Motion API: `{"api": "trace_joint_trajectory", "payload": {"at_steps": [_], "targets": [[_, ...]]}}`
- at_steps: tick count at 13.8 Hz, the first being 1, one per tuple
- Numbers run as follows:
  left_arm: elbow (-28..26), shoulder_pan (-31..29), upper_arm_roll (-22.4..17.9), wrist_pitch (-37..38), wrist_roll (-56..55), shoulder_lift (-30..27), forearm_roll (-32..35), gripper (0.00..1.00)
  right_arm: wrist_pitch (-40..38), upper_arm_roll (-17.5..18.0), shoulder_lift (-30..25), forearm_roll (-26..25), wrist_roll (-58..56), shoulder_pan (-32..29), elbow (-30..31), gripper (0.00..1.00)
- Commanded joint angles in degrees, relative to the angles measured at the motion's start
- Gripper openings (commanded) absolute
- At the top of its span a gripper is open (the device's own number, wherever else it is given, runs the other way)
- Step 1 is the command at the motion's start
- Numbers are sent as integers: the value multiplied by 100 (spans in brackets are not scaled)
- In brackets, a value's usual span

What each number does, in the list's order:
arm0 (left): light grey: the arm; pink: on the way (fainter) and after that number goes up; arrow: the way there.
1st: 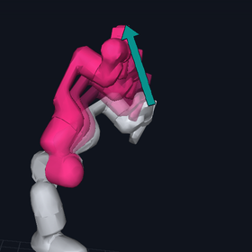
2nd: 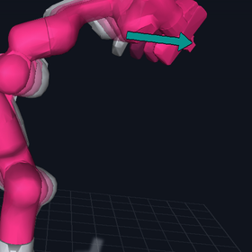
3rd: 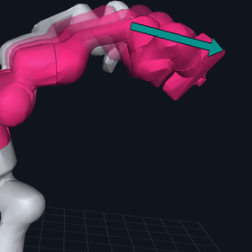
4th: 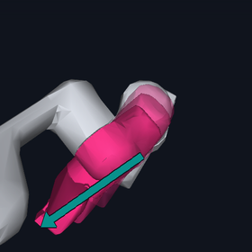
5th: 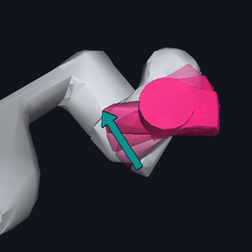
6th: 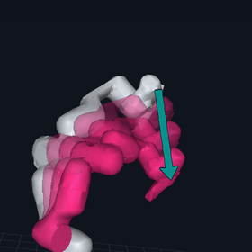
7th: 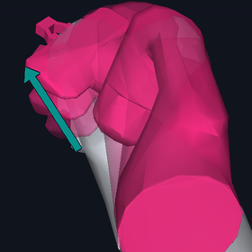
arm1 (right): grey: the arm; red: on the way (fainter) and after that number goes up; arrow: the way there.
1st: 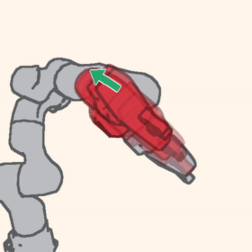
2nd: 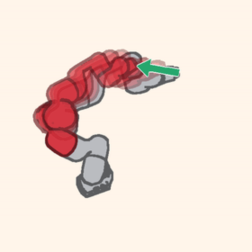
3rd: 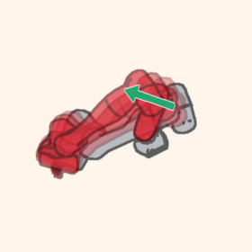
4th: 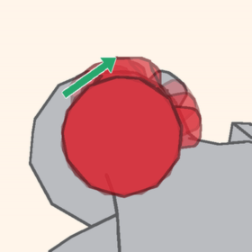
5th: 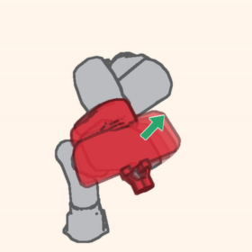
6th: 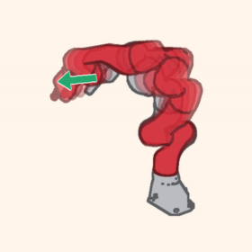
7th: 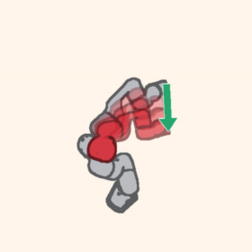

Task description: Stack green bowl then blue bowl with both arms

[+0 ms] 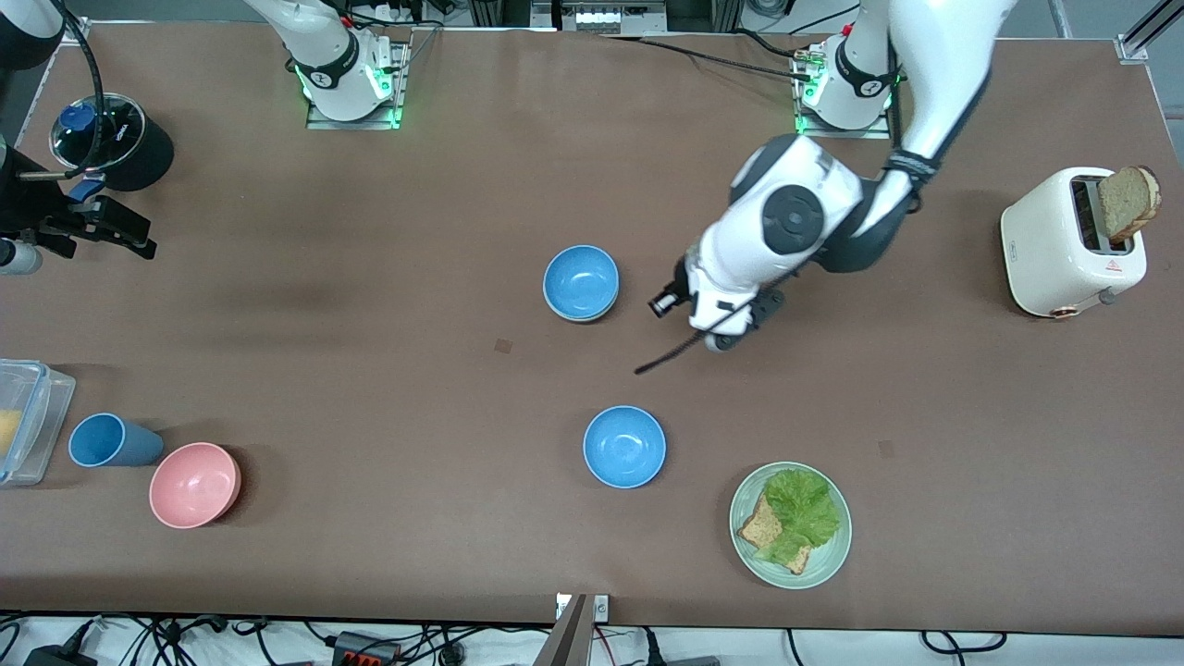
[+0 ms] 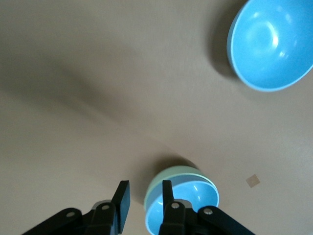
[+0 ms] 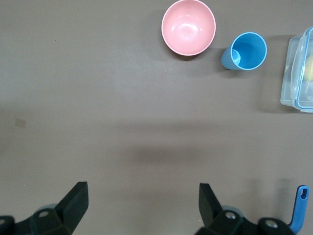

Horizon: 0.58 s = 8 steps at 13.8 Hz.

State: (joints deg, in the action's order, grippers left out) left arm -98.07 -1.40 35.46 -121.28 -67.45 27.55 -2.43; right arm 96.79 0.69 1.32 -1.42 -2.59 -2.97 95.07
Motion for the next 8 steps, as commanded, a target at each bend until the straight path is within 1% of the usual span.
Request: {"api": "trace_joint_trajectory", "payload": {"at_steps": [1, 3, 4, 6, 7, 8], "targets": [[217, -491, 75, 542, 1020, -171, 59, 37, -100, 19, -35, -25, -40, -37, -58, 100], [392, -772, 66, 919, 1715, -198, 59, 39, -99, 19, -35, -8, -31, -37, -58, 100], [524, -843, 57, 1200, 1962, -198, 59, 45, -91, 19, -35, -8, -31, -37, -58, 100], [823, -940, -30, 1570, 2104, -180, 59, 58, -108, 10, -62, 1, -22, -46, -58, 100], [929, -1089, -31, 1737, 2340, -154, 59, 73, -100, 10, -71, 10, -13, -46, -58, 100], [947, -1194, -48, 1852, 2612, -154, 67, 96, -99, 10, -62, 10, -13, -46, -58, 100]]}}
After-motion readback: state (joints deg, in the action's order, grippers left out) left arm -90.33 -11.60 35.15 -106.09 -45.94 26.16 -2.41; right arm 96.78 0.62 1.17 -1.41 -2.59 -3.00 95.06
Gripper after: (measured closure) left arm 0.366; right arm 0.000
